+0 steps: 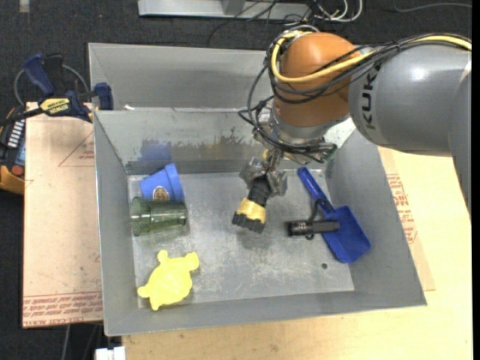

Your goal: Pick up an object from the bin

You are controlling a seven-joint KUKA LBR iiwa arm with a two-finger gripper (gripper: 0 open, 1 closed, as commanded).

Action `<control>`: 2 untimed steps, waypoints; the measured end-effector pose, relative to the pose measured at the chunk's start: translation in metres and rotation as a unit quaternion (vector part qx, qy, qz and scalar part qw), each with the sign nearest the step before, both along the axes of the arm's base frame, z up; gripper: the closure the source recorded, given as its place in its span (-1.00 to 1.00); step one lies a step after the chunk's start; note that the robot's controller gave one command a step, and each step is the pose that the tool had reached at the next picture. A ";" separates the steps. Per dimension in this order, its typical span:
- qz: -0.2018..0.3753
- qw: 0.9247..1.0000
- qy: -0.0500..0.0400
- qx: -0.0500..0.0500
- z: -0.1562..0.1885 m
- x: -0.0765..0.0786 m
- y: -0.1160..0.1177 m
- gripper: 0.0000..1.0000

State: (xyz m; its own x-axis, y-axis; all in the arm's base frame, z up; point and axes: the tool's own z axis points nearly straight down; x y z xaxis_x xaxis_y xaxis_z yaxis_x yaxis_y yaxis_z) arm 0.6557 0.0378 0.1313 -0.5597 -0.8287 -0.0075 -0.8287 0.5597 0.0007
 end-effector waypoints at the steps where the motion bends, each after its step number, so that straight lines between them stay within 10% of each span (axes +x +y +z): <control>1: 0.000 1.000 0.002 0.000 0.025 -0.001 0.000 1.00; 2: -0.001 1.000 -0.003 0.001 0.047 0.001 0.001 1.00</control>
Offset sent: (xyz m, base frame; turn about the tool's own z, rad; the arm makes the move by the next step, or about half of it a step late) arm 0.0000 0.0001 0.0376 0.0000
